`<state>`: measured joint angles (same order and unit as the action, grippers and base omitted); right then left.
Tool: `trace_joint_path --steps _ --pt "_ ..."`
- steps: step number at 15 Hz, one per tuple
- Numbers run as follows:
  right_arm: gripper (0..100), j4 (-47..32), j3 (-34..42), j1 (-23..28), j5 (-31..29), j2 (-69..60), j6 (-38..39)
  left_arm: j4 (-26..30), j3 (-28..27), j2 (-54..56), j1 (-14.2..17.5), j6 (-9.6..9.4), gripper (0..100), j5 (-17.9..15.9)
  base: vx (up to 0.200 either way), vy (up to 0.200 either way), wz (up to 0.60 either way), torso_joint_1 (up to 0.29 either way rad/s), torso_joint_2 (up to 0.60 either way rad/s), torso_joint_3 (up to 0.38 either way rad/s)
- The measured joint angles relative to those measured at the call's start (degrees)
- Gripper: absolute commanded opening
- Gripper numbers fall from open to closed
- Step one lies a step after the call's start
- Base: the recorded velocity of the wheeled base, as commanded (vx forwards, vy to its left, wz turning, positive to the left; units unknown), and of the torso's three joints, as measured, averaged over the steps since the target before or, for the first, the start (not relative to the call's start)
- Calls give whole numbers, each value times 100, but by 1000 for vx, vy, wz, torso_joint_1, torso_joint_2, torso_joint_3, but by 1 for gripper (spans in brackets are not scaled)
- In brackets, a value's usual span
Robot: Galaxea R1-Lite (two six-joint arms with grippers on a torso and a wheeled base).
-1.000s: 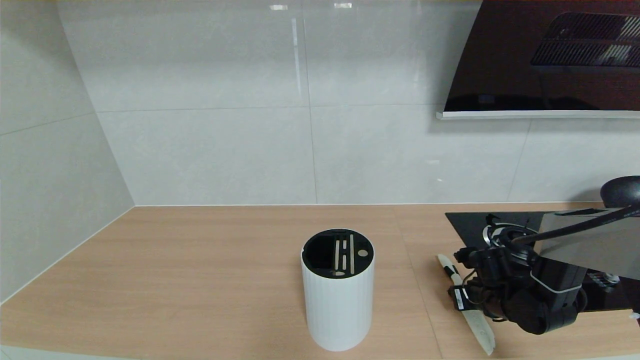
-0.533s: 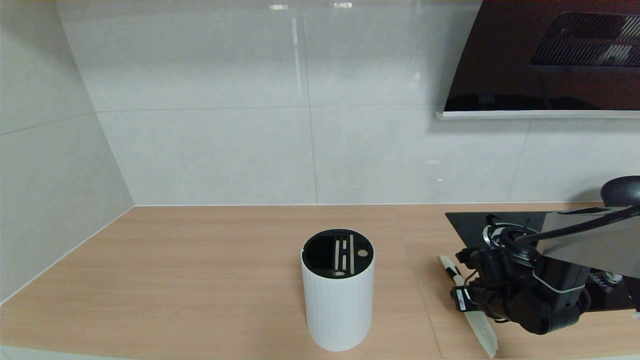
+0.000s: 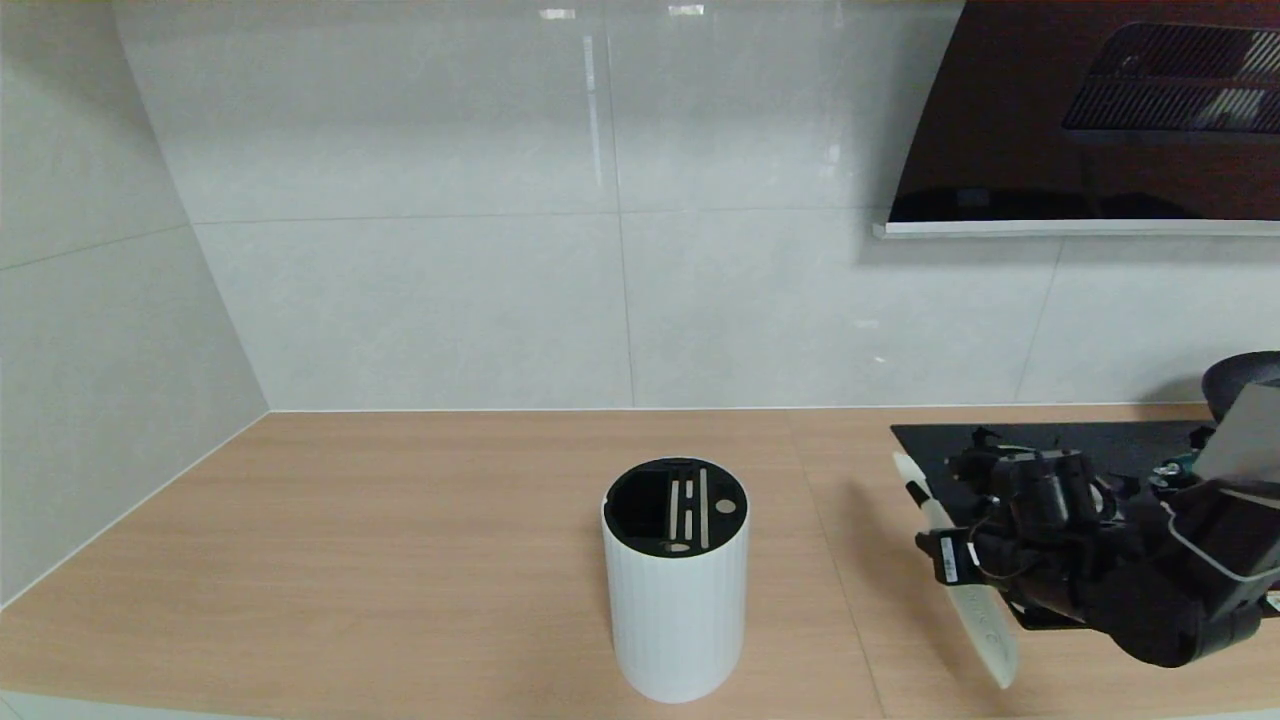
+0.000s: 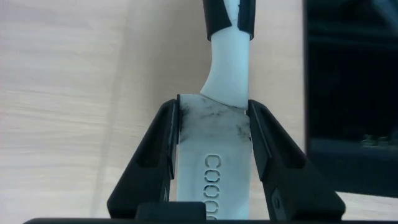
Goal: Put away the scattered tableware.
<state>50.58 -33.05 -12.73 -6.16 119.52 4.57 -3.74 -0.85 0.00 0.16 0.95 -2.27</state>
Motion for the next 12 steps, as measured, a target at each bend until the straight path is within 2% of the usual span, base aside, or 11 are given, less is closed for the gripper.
trace_joint_path --steps 1,2,4,7,10,12 --pt "0 -9 91 -9 44 -267 -26 183 -118 -10 -2 0 100 -95 0 0 0 0 0 0" --pt "0 -17 163 -30 96 -596 -85 577 -388 -62 -9 -17 100 -332 0 0 0 0 0 0" --pt "0 -238 91 -105 160 -1123 -173 1211 -947 -390 -16 -44 100 -980 0 0 0 0 0 0" --pt "0 -1612 -1000 -411 173 -1646 -241 1581 -1854 -1742 -21 -41 100 -2048 0 0 0 0 0 0" --pt "0 -2275 -1775 -1154 116 -2052 -246 1181 -2728 -3644 -101 -16 100 -2642 0 0 0 0 0 0" --pt "0 -2327 -1990 -1602 -88 -2222 -244 341 -3101 -5016 -351 172 100 -2818 0 0 0 0 0 0"
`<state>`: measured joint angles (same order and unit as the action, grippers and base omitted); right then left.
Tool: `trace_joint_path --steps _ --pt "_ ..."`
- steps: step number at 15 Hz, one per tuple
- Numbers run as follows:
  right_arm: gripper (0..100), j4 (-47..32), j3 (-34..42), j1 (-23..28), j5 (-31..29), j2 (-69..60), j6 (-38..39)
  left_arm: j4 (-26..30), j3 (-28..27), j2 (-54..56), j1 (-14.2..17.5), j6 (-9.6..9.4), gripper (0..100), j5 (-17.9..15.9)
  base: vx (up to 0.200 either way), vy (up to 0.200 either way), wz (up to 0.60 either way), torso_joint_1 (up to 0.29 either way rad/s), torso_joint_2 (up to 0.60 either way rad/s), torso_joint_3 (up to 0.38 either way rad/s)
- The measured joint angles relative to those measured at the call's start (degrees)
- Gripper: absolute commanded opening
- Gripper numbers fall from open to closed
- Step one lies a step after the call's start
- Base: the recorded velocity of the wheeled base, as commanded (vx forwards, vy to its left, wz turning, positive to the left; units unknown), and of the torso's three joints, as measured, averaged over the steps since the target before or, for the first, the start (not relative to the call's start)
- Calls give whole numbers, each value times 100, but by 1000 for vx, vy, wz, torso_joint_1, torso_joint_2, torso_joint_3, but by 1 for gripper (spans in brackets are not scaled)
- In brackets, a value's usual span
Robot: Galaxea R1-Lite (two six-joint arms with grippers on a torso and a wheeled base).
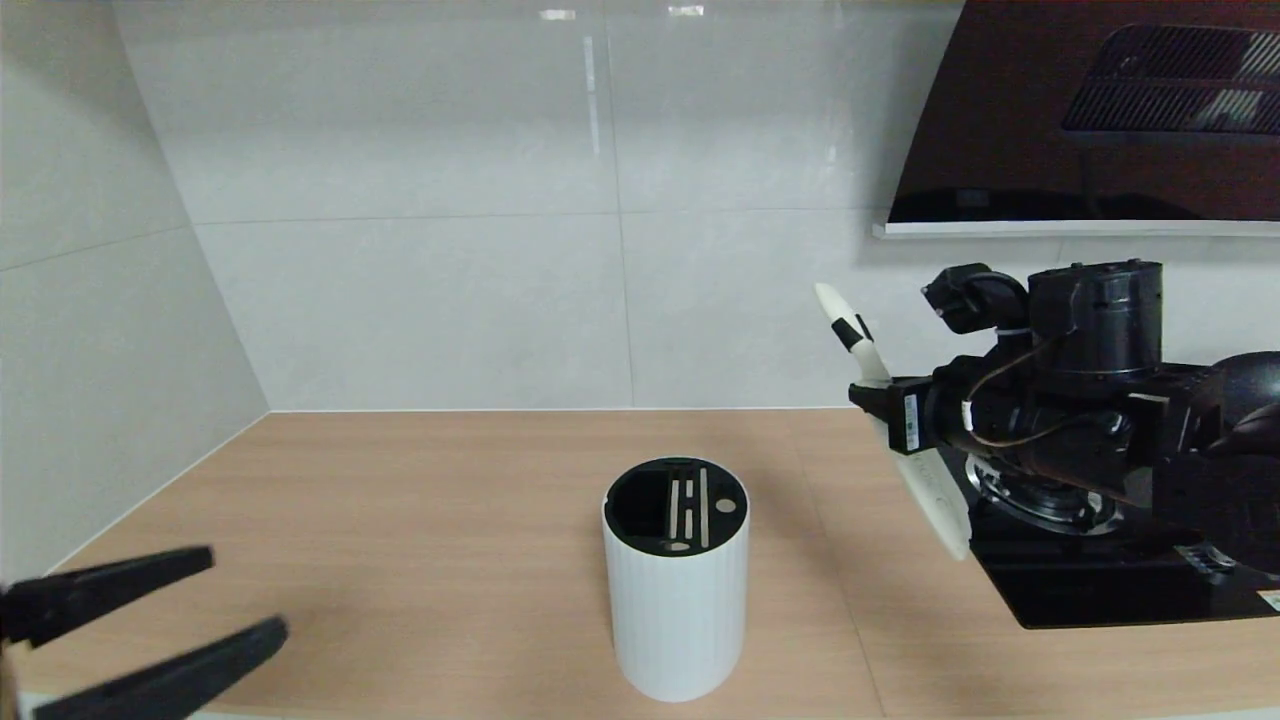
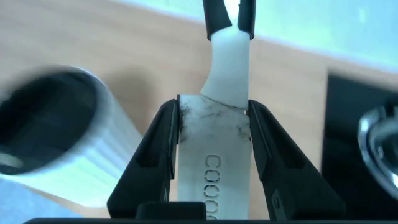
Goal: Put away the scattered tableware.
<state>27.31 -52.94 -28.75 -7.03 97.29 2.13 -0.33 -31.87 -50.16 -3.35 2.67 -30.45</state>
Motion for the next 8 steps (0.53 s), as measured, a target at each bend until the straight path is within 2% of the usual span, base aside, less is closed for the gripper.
trace_joint_path --steps 1,2,3,4,5,7,8 --pt "0 -10 -2 -269 -144 -66 21 -680 -123 -675 -177 208 100 -23 0 0 0 0 0 0" --pt "0 -10 79 -494 -240 -124 35 -1488 -230 -1329 -386 534 100 29 0 0 0 0 0 0" --pt "0 -16 155 -695 -297 -171 40 -2422 -341 -1998 -660 1030 100 202 0 0 0 0 0 0" --pt "0 -16 196 -829 -315 -206 43 -3170 -427 -2577 -976 1476 100 495 0 0 0 0 0 0" --pt "0 -29 223 -937 -317 -230 43 -3799 -484 -3111 -1365 1819 100 911 0 0 0 0 0 0" --pt "0 -22 325 -1139 -355 -269 43 -4740 -539 -4029 -2078 2286 100 1595 0 0 0 0 0 0" --pt "0 -10 363 -1251 -412 -280 46 -4984 -551 -4314 -2314 2587 100 1719 0 0 0 0 0 0"
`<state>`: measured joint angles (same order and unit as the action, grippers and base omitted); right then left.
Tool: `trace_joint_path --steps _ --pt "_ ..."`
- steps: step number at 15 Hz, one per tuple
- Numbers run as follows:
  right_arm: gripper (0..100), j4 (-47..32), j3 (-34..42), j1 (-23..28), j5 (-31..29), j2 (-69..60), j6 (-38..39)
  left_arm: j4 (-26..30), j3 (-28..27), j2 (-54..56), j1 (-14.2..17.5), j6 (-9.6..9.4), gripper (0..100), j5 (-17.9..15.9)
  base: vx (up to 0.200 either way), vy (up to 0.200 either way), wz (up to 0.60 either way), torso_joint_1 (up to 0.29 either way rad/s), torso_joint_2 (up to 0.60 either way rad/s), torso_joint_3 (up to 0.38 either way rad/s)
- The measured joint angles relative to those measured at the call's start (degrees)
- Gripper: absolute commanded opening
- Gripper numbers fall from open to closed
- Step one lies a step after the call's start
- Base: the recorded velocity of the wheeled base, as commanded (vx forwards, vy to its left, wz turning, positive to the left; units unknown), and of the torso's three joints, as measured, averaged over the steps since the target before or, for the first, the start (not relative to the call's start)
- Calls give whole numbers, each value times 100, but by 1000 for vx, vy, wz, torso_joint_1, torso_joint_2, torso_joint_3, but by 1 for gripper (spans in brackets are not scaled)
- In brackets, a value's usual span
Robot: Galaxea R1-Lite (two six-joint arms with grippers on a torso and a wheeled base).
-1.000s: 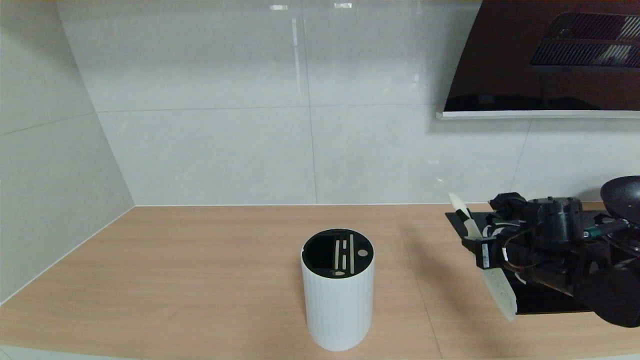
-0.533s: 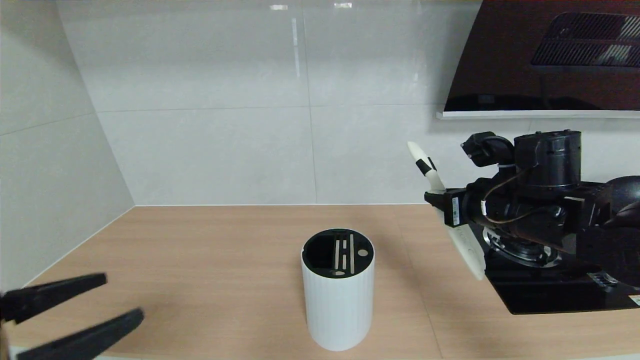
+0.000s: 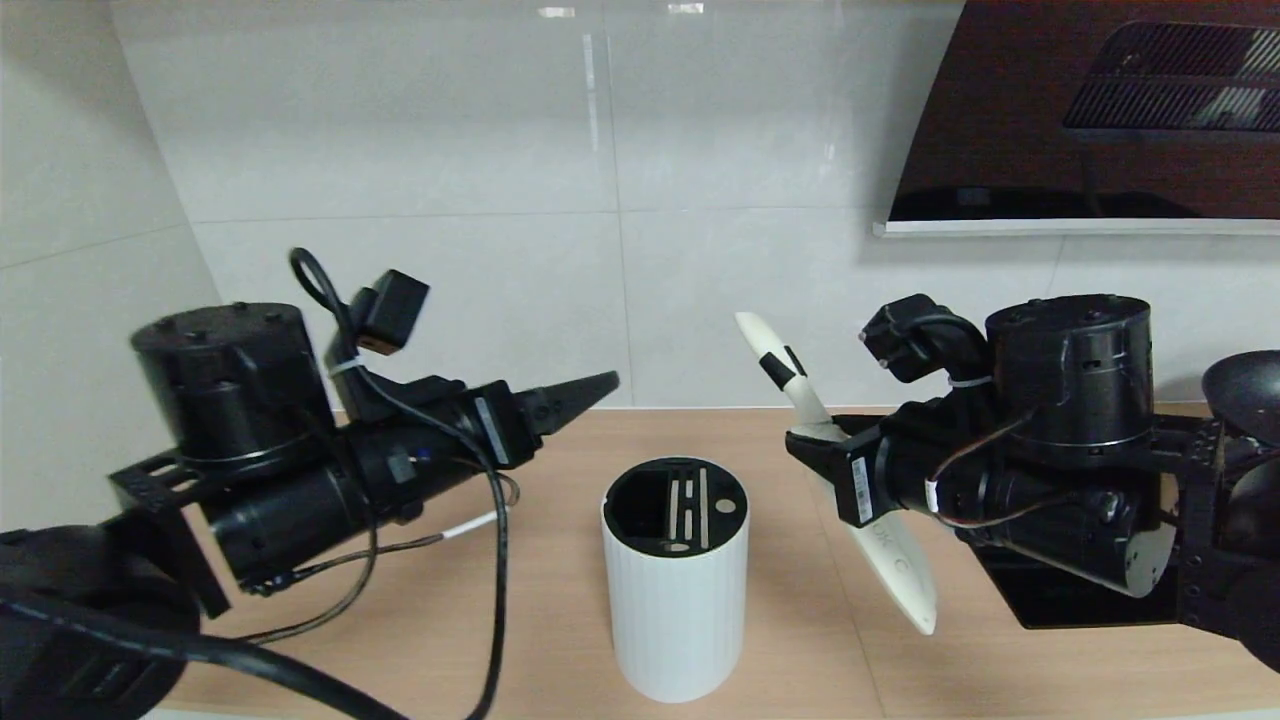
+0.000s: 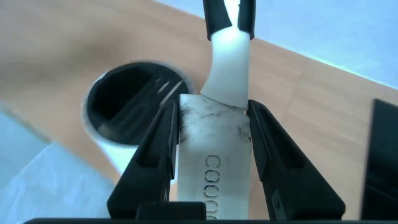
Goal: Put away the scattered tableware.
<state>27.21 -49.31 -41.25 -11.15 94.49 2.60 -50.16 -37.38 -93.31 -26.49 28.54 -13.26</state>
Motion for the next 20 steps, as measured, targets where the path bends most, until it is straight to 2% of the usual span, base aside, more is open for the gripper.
trace_joint_path --steps 1,3,4,6,9,12,20 --pt "0 -4 33 -80 -50 -4 5 -127 -9 -195 -171 233 100 33 0 0 0 0 0 0" --pt "0 13 34 -317 -247 9 165 -474 -68 -372 -391 1107 100 -50 0 0 0 0 0 0" --pt "0 7 -24 -456 -386 35 339 -742 -96 -433 -540 1485 100 -107 0 0 0 0 0 0" --pt "0 -1 -129 -668 -490 93 501 -1008 -112 -545 -801 1763 100 -145 0 0 0 0 0 0" --pt "0 -6 -188 -841 -501 154 605 -1298 -156 -738 -1100 1879 100 -110 0 0 0 0 0 0" --pt "0 -9 -199 -1095 -507 182 747 -1807 -165 -1011 -1172 1872 100 -88 0 0 0 0 0 0" --pt "0 10 -187 -1282 -521 201 798 -1864 -258 -1278 -1190 1862 100 -9 0 0 0 0 0 0"
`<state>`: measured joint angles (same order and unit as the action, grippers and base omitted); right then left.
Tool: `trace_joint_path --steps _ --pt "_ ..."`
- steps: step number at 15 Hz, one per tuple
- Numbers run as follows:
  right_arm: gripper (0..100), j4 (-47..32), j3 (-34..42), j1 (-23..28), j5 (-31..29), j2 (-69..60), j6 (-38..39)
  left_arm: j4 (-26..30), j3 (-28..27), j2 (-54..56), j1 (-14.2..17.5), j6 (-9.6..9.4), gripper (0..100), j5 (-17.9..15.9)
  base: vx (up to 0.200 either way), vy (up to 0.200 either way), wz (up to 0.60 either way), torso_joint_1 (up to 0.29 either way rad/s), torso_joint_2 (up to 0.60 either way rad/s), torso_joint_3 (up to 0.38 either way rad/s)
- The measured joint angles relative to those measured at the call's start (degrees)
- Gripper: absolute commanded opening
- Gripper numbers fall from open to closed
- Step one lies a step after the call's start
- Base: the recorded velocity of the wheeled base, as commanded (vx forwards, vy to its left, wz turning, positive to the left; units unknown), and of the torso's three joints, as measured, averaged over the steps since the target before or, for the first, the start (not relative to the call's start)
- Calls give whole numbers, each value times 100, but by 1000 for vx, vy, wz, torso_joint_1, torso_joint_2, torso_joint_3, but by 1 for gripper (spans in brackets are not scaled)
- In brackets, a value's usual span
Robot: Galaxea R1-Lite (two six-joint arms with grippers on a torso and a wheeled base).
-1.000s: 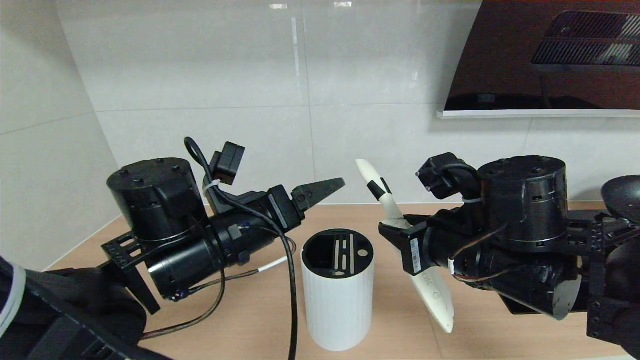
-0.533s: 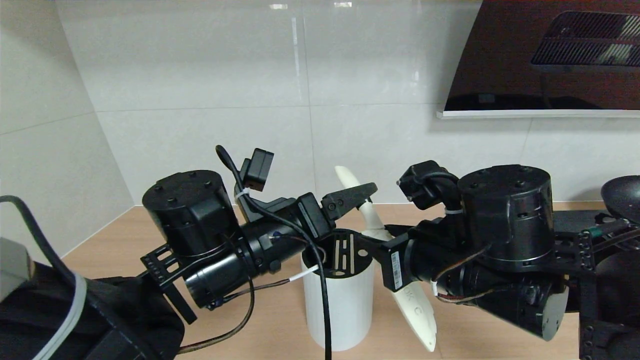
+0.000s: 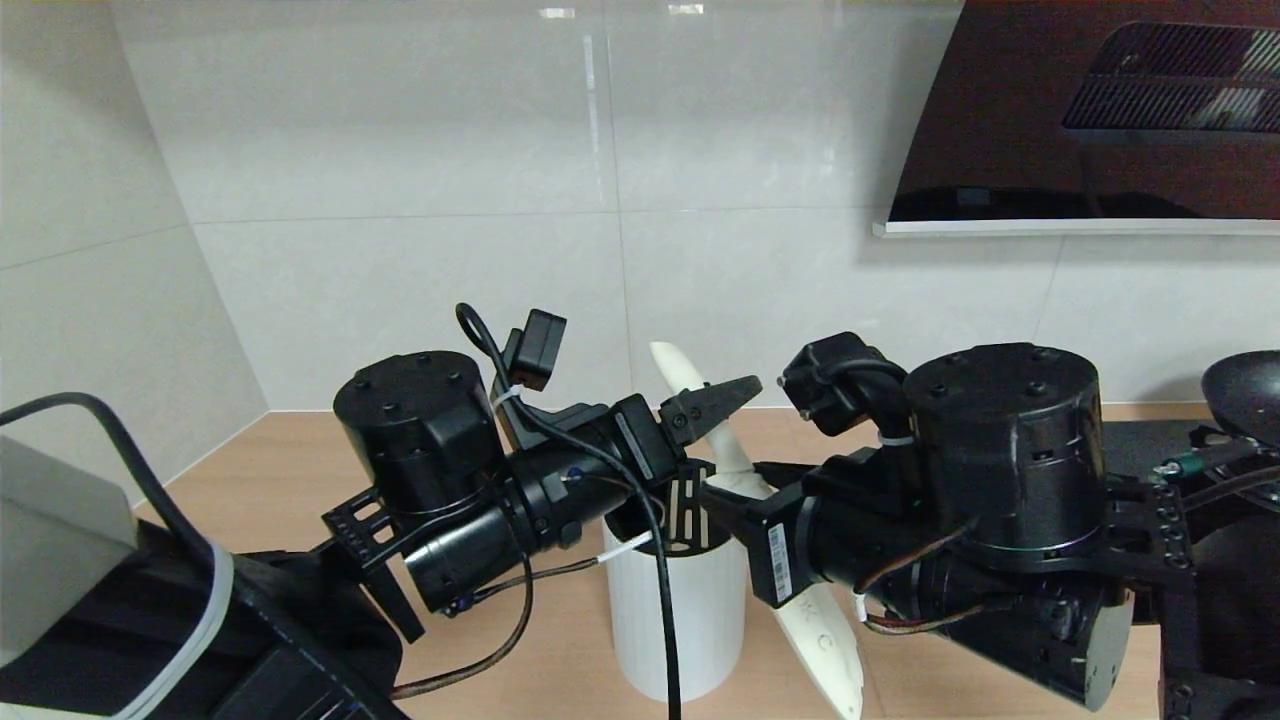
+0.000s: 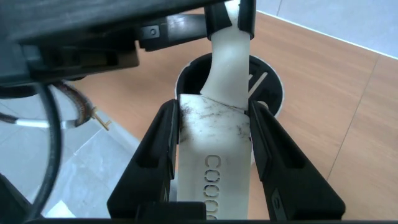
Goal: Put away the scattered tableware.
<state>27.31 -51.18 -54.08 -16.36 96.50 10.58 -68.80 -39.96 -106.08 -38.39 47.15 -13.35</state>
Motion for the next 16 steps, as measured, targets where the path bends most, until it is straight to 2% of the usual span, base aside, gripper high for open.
trace_joint_path --steps 5,6,16 --pt "0 1 33 -44 -112 2 -2 0 -4 -21 -4 -11 100 7 0 0 0 0 0 0" --pt "0 1 38 -74 -126 2 0 0 -4 -26 -2 -16 0 11 0 0 0 0 0 0" --pt "0 1 63 -149 -154 -52 4 -9 -4 -89 -2 -13 0 11 0 0 0 0 0 0"
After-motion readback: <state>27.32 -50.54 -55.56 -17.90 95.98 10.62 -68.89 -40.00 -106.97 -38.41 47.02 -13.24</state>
